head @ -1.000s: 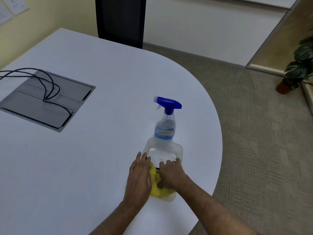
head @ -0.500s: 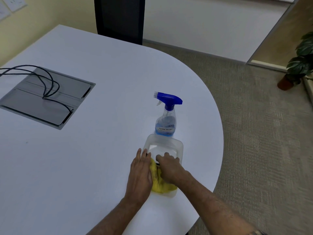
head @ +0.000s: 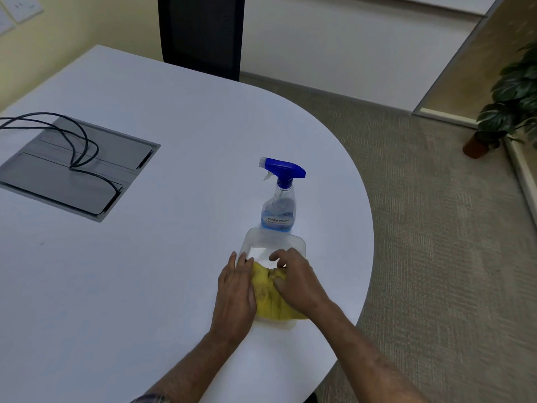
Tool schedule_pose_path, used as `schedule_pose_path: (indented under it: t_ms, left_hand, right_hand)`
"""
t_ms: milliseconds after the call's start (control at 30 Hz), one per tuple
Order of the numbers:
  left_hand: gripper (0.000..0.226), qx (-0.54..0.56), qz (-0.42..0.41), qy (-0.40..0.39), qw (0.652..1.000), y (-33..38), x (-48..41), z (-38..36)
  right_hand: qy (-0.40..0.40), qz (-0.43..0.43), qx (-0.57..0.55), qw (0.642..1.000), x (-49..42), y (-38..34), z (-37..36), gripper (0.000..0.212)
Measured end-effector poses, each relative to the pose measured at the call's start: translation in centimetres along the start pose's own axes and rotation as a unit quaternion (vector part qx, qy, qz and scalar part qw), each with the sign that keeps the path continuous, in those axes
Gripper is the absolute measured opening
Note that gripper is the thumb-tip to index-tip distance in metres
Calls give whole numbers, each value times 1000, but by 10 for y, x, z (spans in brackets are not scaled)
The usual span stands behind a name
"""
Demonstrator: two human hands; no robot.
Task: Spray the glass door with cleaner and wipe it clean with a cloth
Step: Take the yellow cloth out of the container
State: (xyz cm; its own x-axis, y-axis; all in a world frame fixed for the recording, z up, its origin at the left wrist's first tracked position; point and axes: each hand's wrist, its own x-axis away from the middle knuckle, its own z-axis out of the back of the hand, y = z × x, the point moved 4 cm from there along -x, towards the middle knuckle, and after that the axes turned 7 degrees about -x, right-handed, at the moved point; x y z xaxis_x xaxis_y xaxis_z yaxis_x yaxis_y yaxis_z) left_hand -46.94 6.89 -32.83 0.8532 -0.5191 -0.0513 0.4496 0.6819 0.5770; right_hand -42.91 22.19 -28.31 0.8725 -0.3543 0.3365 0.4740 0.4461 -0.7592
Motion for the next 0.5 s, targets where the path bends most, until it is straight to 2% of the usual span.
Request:
schedule_pose_path:
  t_ms: [300, 500]
  left_hand:
    - [46, 58, 10, 3, 998, 14, 6, 15]
    - [47, 169, 21, -3, 985, 35, 0, 49]
  right_hand:
    - [40, 36, -96, 994, 20, -14, 33, 44]
    - [59, 72, -152, 984, 52, -37, 63, 45]
